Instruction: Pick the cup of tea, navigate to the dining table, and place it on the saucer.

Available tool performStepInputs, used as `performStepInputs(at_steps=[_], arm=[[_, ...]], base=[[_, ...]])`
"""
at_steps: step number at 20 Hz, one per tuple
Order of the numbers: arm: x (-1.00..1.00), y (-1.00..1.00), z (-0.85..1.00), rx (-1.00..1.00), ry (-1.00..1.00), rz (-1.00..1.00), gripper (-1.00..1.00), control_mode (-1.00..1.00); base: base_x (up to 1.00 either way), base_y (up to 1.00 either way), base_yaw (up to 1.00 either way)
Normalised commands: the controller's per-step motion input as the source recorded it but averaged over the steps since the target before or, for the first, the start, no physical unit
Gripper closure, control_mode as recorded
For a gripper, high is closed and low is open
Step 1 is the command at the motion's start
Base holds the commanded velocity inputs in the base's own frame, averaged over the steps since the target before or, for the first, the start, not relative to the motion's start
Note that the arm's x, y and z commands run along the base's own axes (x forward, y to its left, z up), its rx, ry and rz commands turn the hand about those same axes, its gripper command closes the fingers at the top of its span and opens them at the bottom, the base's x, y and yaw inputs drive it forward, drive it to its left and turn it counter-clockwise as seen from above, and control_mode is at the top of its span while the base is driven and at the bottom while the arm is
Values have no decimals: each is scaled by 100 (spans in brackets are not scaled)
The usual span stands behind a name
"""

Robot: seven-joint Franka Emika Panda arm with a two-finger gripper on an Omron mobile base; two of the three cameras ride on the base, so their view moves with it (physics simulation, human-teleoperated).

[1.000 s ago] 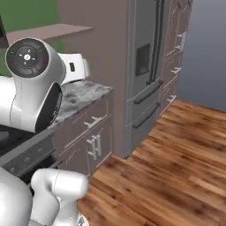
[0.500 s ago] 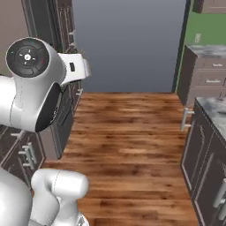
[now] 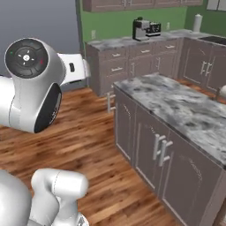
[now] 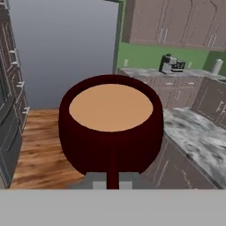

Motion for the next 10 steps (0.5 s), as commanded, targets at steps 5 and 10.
performStepInputs(at_steps=[5, 10], arm=[[0, 0, 0, 0, 0, 0, 100, 100], [0, 0, 0, 0, 0, 0, 100, 100]], base=[[0, -7, -70], [0, -33, -57]])
